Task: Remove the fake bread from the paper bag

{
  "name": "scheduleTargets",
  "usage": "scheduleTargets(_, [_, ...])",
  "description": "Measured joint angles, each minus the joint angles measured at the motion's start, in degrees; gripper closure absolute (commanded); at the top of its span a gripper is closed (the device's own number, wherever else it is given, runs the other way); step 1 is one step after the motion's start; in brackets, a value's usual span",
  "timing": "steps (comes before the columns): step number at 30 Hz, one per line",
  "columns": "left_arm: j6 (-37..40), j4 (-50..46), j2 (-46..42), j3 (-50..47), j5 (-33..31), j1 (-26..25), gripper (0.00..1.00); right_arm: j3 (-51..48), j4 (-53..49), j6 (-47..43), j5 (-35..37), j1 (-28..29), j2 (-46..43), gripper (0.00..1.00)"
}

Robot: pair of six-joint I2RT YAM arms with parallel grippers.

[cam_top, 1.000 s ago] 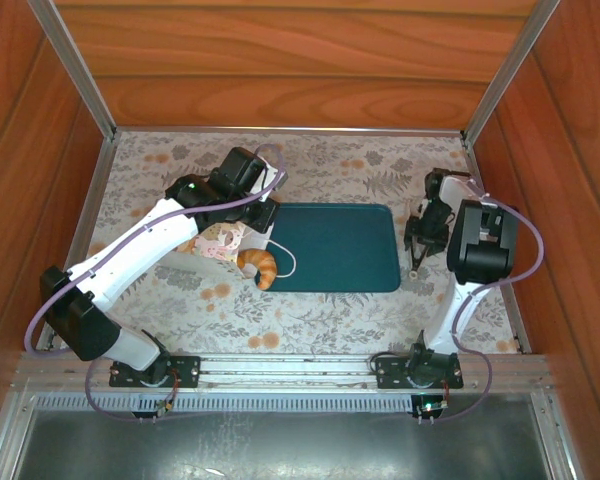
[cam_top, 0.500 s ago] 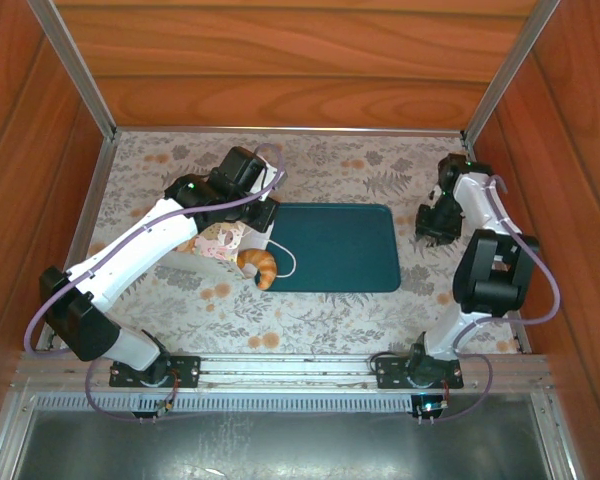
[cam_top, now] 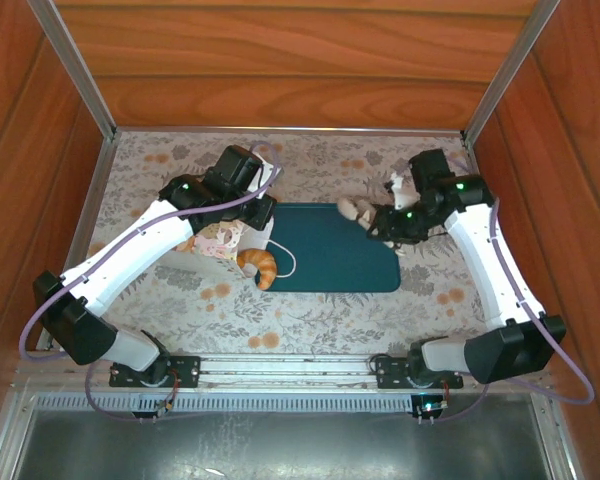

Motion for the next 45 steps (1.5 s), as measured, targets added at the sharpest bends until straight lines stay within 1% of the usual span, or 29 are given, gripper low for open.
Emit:
scheduleTargets(3, [-0.35,0.00,0.00,0.00,-0.09,0.00,0.90,-3.06,1.33,1.11,-4.96,4.55,0.26,0.53])
scheduleTargets(6, [-0.50,0.00,-0.02,0.00,-0.28,0.00,0.91,-4.61,2.71,2.03,-8.37,11.08,2.78,0.52])
scheduleTargets(8, [-0.81,0.00,-0.02,0.00,-0.31,0.00,0.91,-4.66,3.67,2.16,-9.73,14.71,5.22,0.52])
scheduleTargets(10, [-1.09,0.00,-0.02,0.00,-0.50,0.00,0.96,-4.66,5.01,2.38,-10.58,17.99,7.72,0.52])
scheduleTargets(13, [-1.53,0.00,-0.13,0.00,-1.33,0.00,0.99,-4.61,6.73,2.64,-11.41,20.24,10.03,0.50])
scheduleTargets(20, [-1.66,0.00,-0.39,0.00,-1.49,0.00,1.00,-4.07,8.37,2.58,-11.39,21.79,14.47,0.49])
scheduleTargets(28, [-1.66,-0.02,-0.39,0.00,-1.25,0.00,1.00,-1.01,9.62,1.38,-11.82,23.28,20.63,0.50])
scheduleTargets(32, [-1.68,-0.02,-0.39,0.00,-1.25,0.00,1.00,0.50,9.33,0.61,-11.58,24.02,23.96,0.54])
scheduleTargets(34, [-1.68,-0.02,-0.39,0.00,-1.25,0.00,1.00,0.68,9.14,0.33,-11.17,24.20,25.03,0.59])
scheduleTargets(37, [-1.68,0.00,-0.44,-0.04,-1.29,0.00,1.00,0.81,8.57,-0.15,-10.19,24.28,25.22,0.64])
scheduleTargets(40, [-1.68,-0.04,-0.57,-0.07,-1.36,0.00,1.00,1.07,8.50,-0.42,-9.38,24.26,24.41,0.67])
scheduleTargets(45, [-1.73,-0.09,-1.27,-0.09,-2.12,0.00,1.00,1.31,7.43,-0.42,-7.06,24.28,20.65,0.68])
